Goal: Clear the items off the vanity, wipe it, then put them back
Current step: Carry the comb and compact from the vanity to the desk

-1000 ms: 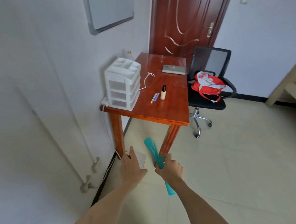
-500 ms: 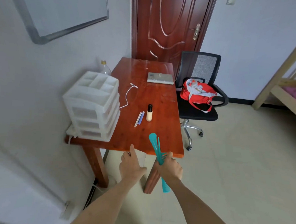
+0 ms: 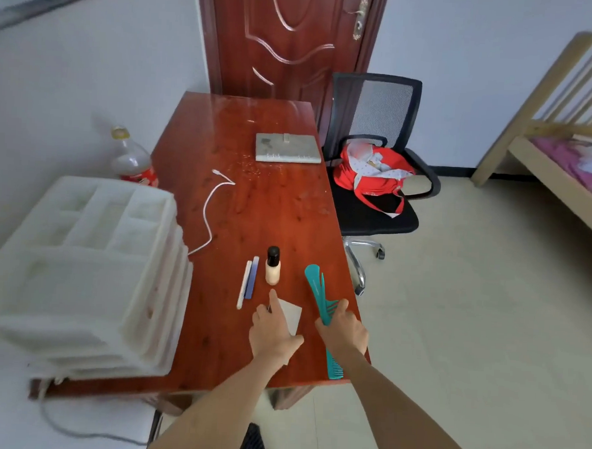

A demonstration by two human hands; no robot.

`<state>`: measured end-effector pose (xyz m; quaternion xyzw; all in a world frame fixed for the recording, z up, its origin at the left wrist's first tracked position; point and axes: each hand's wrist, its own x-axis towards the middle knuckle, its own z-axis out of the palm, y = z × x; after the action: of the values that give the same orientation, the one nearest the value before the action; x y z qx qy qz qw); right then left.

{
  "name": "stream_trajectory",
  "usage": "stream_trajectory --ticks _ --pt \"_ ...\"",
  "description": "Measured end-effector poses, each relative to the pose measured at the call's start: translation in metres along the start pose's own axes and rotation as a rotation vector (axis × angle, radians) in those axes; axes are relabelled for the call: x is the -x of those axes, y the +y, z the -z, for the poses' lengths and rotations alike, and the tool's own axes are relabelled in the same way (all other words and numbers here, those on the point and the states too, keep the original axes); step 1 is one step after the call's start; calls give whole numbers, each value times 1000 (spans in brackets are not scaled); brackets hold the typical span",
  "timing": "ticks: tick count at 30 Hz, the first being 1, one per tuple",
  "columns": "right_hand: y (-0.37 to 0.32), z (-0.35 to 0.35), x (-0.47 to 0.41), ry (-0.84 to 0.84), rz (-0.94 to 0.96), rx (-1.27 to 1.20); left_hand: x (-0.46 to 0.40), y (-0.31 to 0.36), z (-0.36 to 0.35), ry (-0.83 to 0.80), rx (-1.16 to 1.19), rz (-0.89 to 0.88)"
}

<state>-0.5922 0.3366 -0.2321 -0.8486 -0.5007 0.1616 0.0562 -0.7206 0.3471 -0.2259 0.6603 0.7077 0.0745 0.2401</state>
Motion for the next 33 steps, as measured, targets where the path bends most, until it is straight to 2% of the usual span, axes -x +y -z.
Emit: stream_trajectory --ticks 6,20,23,25,29,31,33 --pt "-11 -4 -45 -12 -116 -12 -47 15 -17 -70 -74 -106" --pt "-14 -15 -105 -9 99 -55 -68 21 -37 17 -1 -167" --pt "-9 -18 -105 0 131 -93 -60 13 -40 66 5 -238" --pt "-2 -21 -107 34 223 -84 -55 3 -42 80 -37 -342" --pt "16 -24 -106 59 594 44 -45 -14 -42 14 -150 -611" --pt "23 -26 -105 9 712 151 -43 -15 -43 -2 -210 -634" --pt "31 -27 -103 -45 735 229 -42 -10 -43 -19 -242 -607"
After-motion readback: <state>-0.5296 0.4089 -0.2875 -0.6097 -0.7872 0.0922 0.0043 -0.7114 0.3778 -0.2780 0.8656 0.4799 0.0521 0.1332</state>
